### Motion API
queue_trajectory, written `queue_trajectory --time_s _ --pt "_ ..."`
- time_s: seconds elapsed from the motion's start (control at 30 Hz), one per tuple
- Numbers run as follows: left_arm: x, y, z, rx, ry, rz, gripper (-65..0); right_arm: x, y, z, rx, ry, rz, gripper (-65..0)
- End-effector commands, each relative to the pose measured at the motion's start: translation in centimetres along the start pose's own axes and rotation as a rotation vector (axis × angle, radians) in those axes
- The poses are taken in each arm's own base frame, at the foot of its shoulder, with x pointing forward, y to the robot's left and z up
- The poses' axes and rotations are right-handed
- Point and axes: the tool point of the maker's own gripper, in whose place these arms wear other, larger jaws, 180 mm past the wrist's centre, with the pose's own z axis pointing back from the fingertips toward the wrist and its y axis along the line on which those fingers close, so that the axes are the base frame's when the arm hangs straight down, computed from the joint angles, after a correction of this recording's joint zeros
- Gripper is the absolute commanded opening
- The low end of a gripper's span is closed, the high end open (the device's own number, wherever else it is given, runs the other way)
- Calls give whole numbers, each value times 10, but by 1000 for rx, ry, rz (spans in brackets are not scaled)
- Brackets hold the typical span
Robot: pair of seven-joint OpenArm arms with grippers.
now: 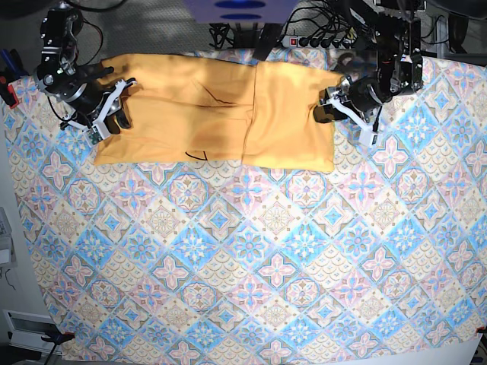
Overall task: Fold the T-shirt properly
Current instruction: 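Hold the folded shirt end with the left gripper and smooth it down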
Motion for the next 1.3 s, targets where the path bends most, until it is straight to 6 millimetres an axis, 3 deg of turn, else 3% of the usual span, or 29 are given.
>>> queue_trajectory --time_s 0.0,0.23,0.43,0.57,0.8,0.97,1.17,1.27 --pt "-1 1 2 0 10 -7 -416 12 -5 4 -7 -41 14 -500" --pt "6 9 9 17 -4 -10 -416 12 -5 4 -7 -40 14 -500" --pt "32 13 34 28 -94 -21 -416 12 -4 4 -4 -41 15 -500" --pt "38 19 37 43 -107 -30 -416 12 -3 4 -3 -41 15 -500" --pt "34 34 19 58 -71 29 -416 12 -3 4 -3 -41 15 -500" --pt "23 22 1 27 -14 15 -413 12 -5 4 -7 -41 14 -500" --pt "13 11 -5 0 24 -9 -256 13 -5 4 -7 -42 14 -500" --pt "14 13 -4 4 22 -7 -255 18 -8 2 -12 -53 16 -500"
